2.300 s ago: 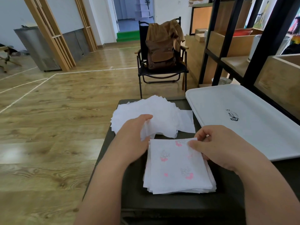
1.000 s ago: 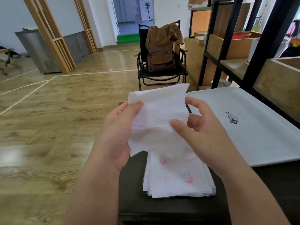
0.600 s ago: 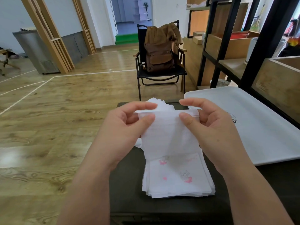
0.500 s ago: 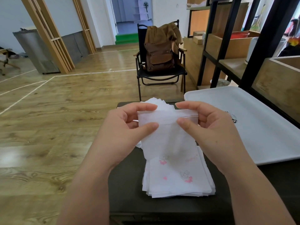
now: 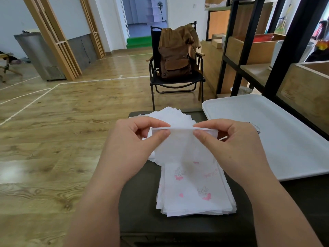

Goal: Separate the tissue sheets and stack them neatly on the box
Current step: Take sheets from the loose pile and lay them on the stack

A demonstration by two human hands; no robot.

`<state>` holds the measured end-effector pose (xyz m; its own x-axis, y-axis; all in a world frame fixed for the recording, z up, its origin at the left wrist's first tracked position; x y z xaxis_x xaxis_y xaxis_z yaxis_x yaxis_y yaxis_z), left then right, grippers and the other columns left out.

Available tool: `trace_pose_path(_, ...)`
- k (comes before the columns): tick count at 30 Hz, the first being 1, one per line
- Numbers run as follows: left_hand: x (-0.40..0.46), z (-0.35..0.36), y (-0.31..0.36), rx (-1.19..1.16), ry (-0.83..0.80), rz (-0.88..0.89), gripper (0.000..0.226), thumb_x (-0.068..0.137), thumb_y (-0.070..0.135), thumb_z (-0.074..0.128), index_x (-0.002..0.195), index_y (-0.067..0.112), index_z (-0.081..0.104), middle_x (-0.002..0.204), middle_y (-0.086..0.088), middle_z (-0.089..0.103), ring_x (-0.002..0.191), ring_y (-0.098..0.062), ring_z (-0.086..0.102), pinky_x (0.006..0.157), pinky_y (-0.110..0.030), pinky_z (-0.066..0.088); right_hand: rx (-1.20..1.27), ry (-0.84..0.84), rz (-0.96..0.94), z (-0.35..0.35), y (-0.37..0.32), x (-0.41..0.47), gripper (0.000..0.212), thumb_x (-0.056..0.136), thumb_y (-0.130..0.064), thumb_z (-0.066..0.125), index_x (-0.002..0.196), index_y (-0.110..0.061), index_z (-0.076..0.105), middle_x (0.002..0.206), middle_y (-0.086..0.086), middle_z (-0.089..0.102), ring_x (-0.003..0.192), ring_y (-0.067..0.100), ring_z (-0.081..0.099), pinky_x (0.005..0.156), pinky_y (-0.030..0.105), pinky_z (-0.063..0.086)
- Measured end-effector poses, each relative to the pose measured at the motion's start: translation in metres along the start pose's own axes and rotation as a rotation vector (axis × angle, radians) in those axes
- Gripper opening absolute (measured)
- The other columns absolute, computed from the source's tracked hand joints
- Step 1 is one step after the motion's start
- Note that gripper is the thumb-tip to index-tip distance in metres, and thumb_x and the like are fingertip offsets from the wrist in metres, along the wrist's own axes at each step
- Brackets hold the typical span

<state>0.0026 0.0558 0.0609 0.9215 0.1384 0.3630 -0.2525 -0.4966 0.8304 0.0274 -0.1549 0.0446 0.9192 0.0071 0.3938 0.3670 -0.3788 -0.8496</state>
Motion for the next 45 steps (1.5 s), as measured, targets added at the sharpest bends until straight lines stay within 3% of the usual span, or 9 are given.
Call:
trace_pose_path(6, -0.001, -0.001, 0.007, -0.057, -0.007, 0.024, 0.007, 0.082, 0.039, 0.076, 0.08, 0.044, 0.072, 0.092, 0.025, 0.063, 0.077, 0.002, 0.058, 0.067, -0.013, 0.042, 0.101, -0.007, -0.02, -0.003, -0.01, 0.0, 0.004, 0.072, -0.05, 0.068, 0.074, -0.047, 0.068, 0.094, -0.026, 0.061, 0.093, -0.001, 0.058, 0.064, 0.028, 0.054)
trace_pose_path(12, -0.01, 0.018, 0.012, -0.311, -0.23, -0.12, 0.005, 0.092, 0.034, 0.065, 0.088, 0.033, 0.068, 0.068, 0.005, 0.067, 0.058, -0.009, 0.06, 0.052, -0.02, 0.046, 0.412, -0.208, 0.126, 0.004, -0.012, -0.005, 0.014, 0.073, -0.042, 0.071, 0.08, -0.031, 0.07, 0.077, 0.003, 0.073, 0.067, 0.019, 0.069, 0.056, 0.03, 0.057)
trace_pose_path(18, -0.027, 0.036, -0.029, 0.058, -0.539, -0.39, 0.018, 0.088, 0.036, 0.069, 0.101, 0.045, 0.06, 0.06, 0.012, 0.059, 0.054, -0.004, 0.058, 0.062, -0.018, 0.045, 0.043, -0.49, 0.441, 0.013, 0.038, -0.02, 0.024, 0.075, -0.037, 0.076, 0.097, -0.037, 0.066, 0.096, 0.013, 0.072, 0.085, 0.026, 0.071, 0.089, 0.045, 0.054)
trace_pose_path(23, -0.036, 0.047, -0.052, 0.316, -0.684, -0.506, 0.024, 0.085, 0.037, 0.071, 0.102, 0.035, 0.054, 0.066, 0.009, 0.071, 0.057, 0.0, 0.061, 0.067, -0.022, 0.048, -0.314, -0.593, 0.464, 0.019, 0.05, -0.026, 0.038, 0.077, -0.041, 0.077, 0.107, -0.042, 0.053, 0.091, -0.013, 0.053, 0.084, -0.001, 0.053, 0.072, 0.023, 0.044)
trace_pose_path(28, -0.019, 0.027, -0.063, 0.453, -0.448, -0.49, 0.032, 0.076, 0.061, 0.069, 0.095, 0.04, 0.054, 0.063, 0.013, 0.066, 0.057, 0.002, 0.061, 0.056, -0.024, 0.041, -0.387, -0.602, 0.463, 0.019, 0.053, -0.025, 0.051, 0.075, -0.037, 0.08, 0.115, -0.037, 0.049, 0.093, -0.011, 0.052, 0.083, 0.004, 0.054, 0.07, 0.021, 0.043)
trace_pose_path(32, 0.005, 0.023, -0.059, 0.369, -0.068, -0.215, 0.025, 0.085, 0.038, 0.072, 0.101, 0.038, 0.052, 0.084, 0.016, 0.06, 0.076, 0.006, 0.056, 0.062, -0.018, 0.039, -0.388, -0.505, 0.462, 0.01, 0.056, -0.02, 0.052, 0.072, -0.041, 0.081, 0.113, -0.036, 0.048, 0.086, -0.009, 0.055, 0.076, 0.004, 0.053, 0.059, 0.017, 0.035)
trace_pose_path(37, 0.011, 0.062, -0.063, 0.407, -0.301, -0.007, 0.051, 0.081, 0.034, 0.079, 0.124, 0.044, 0.055, 0.13, 0.021, 0.049, 0.125, -0.006, 0.034, 0.098, -0.022, 0.03, -0.345, -0.246, 0.451, -0.005, 0.055, -0.007, 0.051, 0.071, -0.052, 0.078, 0.108, -0.04, 0.044, 0.083, -0.007, 0.06, 0.072, 0.006, 0.057, 0.05, 0.018, 0.034)
trace_pose_path(42, 0.014, 0.054, -0.051, 0.536, -0.101, 0.154, 0.018, 0.091, 0.022, 0.067, 0.105, 0.03, 0.075, 0.125, 0.008, 0.059, 0.122, -0.013, 0.043, 0.089, -0.028, 0.044, -0.31, -0.213, 0.425, -0.004, 0.054, -0.005, 0.054, 0.071, -0.054, 0.076, 0.11, -0.04, 0.042, 0.078, -0.006, 0.062, 0.07, 0.007, 0.058, 0.051, 0.018, 0.035)
trace_pose_path(45, 0.015, 0.043, -0.042, 0.543, 0.015, 0.18, 0.011, 0.092, 0.023, 0.066, 0.096, 0.024, 0.076, 0.111, 0.011, 0.065, 0.11, -0.009, 0.052, 0.086, -0.018, 0.035, -0.279, -0.212, 0.415, -0.001, 0.052, -0.005, 0.056, 0.074, -0.053, 0.075, 0.115, -0.04, 0.039, 0.079, -0.006, 0.063, 0.073, 0.006, 0.058, 0.054, 0.017, 0.035)
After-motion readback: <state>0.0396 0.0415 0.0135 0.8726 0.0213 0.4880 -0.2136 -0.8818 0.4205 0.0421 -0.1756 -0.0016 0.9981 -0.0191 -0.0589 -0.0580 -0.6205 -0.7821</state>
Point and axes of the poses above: each hand's wrist, its own x-axis towards the middle knuckle, its own z-axis out of the palm, y = z × x, the point moved 8 cm from there along x, towards the middle knuckle
